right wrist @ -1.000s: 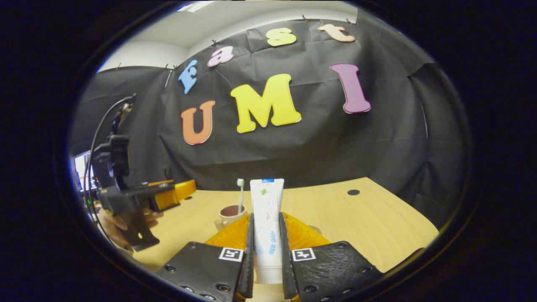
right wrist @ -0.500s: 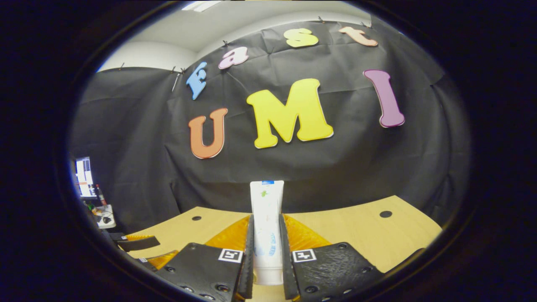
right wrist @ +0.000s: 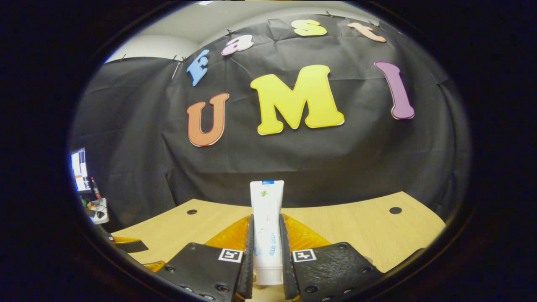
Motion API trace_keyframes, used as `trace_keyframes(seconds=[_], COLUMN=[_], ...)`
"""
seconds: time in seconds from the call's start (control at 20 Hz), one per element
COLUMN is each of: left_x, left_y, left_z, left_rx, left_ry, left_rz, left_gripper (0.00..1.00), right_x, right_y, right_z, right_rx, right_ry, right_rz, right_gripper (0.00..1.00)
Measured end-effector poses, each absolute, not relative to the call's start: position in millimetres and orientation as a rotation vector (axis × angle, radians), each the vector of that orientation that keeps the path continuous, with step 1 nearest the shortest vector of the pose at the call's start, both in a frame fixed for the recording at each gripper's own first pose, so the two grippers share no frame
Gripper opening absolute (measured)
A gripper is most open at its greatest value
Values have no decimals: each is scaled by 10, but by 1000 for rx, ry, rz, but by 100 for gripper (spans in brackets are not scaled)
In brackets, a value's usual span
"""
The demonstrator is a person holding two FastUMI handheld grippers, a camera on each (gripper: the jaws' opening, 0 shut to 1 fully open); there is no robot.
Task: Put the toothbrush and toothpaste on the desktop into the cup, then pick up the cup and place it on the coaster on the desktop.
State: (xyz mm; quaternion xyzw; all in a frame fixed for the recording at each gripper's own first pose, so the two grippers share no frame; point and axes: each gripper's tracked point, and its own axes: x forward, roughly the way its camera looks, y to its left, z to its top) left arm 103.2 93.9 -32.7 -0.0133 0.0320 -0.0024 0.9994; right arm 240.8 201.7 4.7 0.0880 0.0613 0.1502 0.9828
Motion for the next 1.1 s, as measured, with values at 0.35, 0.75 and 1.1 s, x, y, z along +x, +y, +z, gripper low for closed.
trace_keyframes(seconds=[0.35, 0.75, 1.1], left_x=[1047, 1070, 1070], left_y=[954, 990, 956], left_z=[-445, -540, -579], left_rx=[-42, -50, -33], left_ry=[98, 121, 147], left_rz=[-13, -6, 8], left_gripper=[100, 100, 100], right_x=[2447, 2371, 2169], right_y=[2066, 2106, 1906], right_z=[10, 221, 174], right_rx=[174, 127, 154], right_ry=[128, 54, 83], right_rz=[301, 305, 305], right_gripper=[30, 29, 28])
